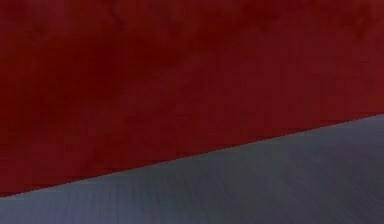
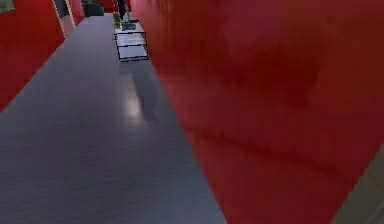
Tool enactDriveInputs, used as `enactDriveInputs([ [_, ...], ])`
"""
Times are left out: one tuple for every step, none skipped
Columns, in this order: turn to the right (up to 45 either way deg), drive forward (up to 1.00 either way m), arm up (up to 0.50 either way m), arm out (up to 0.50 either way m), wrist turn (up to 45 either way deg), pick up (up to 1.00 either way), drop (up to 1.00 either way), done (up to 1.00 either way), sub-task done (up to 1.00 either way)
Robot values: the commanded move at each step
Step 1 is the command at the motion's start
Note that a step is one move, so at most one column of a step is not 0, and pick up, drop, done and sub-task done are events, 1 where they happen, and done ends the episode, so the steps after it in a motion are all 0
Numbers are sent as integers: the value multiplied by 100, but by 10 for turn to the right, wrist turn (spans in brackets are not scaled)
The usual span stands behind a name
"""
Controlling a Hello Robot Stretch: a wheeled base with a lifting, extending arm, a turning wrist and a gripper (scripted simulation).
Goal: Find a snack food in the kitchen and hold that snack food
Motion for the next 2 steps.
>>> enactDriveInputs([
  [450,0,0,0,0,0,0,0,0],
  [180,0,0,0,0,0,0,0,0],
])
